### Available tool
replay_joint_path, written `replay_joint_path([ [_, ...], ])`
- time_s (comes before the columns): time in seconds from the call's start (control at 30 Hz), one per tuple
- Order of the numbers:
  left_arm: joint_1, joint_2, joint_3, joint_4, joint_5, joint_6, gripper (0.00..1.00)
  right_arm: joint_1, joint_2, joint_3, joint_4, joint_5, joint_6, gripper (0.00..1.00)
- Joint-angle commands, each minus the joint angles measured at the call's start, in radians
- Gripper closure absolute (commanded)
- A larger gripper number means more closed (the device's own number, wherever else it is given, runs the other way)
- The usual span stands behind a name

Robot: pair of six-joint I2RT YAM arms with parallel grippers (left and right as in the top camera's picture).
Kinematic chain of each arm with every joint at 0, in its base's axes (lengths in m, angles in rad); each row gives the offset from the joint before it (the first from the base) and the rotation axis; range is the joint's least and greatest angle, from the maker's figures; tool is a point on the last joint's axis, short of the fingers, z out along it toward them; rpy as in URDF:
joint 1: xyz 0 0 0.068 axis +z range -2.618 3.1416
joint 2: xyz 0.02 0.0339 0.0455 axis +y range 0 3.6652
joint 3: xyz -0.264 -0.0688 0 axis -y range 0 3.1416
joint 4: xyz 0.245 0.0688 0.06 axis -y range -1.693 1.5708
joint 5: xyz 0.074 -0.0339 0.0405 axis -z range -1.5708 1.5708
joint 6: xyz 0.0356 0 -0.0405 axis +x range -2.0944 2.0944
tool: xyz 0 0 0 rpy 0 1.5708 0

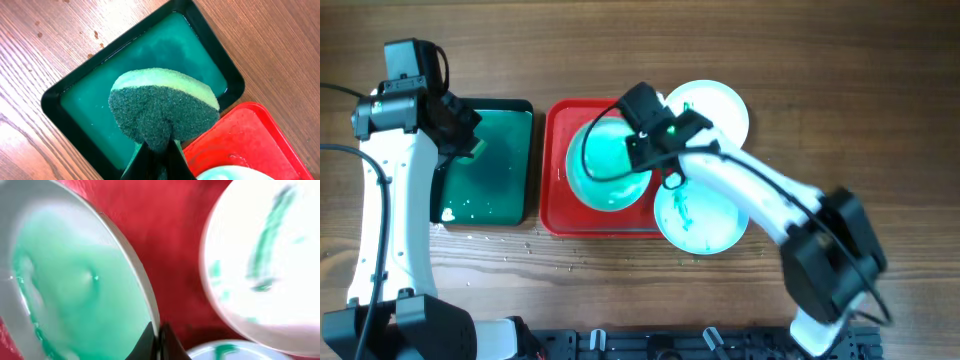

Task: Clean dirty plates on tray and stack at the side
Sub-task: 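Lift the cleaned plate with right gripper and carry it right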

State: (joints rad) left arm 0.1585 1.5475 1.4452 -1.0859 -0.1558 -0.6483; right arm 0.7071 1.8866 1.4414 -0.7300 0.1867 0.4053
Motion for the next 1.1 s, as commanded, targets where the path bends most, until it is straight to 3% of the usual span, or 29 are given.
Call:
replay_joint_path([
  [0.0, 0.003, 0.007, -0.007, 0.011, 0.005, 0.016, 0.96, 0.071, -0.104, 0.014, -0.032, 0.431, -0.014, 0.96],
  [0.23, 0.003, 0.007, -0.007, 0.012, 0.005, 0.016, 0.96, 0.197, -0.129, 0.014, -0.034, 0.894, -0.08, 0.96],
  [0.33, 0.003, 0.007, -0.007, 0.012, 0.005, 0.016, 0.96, 0.255, -0.129, 0.014, 0.032, 1.062, -0.192, 0.96],
  [0.6, 0.003, 0.007, -0.007, 0.011, 0.005, 0.016, 0.96, 0.359, -0.129, 0.014, 0.221, 1.265, -0.381, 0.96],
  [0.8, 0.003, 0.007, -0.01, 0.011, 0.006, 0.016, 0.96, 0.357, -0.129, 0.013, 0.165, 0.98, -0.374, 0.96],
  [1.07, 0.0, 0.007, -0.053, 0.014, 0.022, 0.012, 0.96, 0.254, -0.131, 0.013, 0.008, 0.404, -0.123, 0.96],
])
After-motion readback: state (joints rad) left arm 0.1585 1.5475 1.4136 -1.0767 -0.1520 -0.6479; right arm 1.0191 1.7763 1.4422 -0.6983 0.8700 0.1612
